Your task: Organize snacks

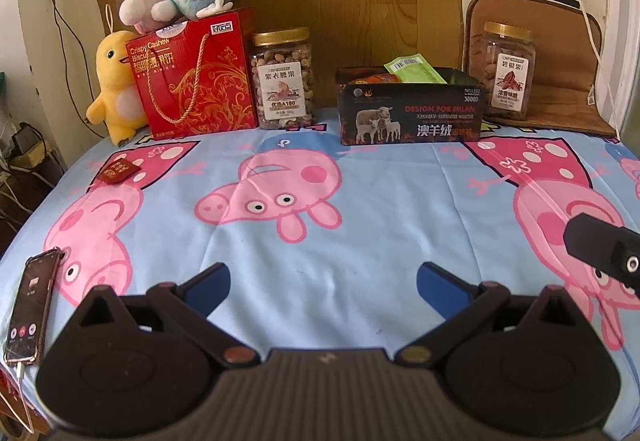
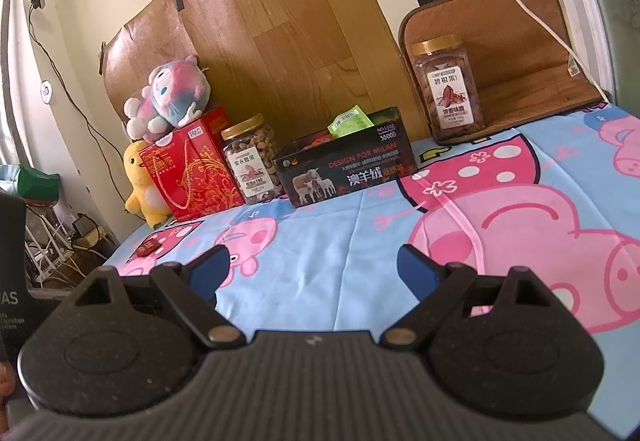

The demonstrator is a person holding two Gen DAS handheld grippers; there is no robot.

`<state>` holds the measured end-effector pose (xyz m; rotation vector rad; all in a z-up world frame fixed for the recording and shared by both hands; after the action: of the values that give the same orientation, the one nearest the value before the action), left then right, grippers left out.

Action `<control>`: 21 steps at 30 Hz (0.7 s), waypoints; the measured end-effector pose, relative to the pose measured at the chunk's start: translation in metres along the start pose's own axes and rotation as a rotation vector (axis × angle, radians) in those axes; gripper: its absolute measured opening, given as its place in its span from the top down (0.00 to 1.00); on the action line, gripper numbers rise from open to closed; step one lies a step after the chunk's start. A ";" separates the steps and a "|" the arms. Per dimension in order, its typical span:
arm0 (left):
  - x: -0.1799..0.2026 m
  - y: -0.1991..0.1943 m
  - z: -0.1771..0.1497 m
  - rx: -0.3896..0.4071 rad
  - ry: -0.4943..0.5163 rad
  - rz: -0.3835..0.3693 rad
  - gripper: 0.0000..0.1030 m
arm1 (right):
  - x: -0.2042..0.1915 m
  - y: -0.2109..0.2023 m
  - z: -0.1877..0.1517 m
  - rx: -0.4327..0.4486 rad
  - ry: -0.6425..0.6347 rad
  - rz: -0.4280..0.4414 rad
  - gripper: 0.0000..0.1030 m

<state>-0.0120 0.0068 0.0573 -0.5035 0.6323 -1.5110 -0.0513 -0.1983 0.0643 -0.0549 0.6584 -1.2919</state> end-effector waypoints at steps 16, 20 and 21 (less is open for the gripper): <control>-0.001 -0.001 -0.002 -0.001 -0.003 -0.012 0.00 | 0.002 0.000 -0.001 0.006 0.013 -0.004 0.10; -0.002 0.000 -0.002 -0.012 -0.009 -0.023 0.00 | 0.003 -0.002 -0.001 0.008 0.015 -0.007 0.10; -0.003 0.000 -0.002 -0.015 -0.013 -0.024 0.00 | 0.003 -0.002 -0.001 0.011 0.014 -0.007 0.10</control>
<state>-0.0129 0.0100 0.0560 -0.5339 0.6295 -1.5253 -0.0535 -0.2011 0.0633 -0.0395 0.6640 -1.3037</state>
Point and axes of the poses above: each gripper's, at about its wrist camera, not at the fingertips, and y roughly the way its jaws point, x to its right, z to its top, the point moved 1 cm from there along y, roughly the way its jaws point
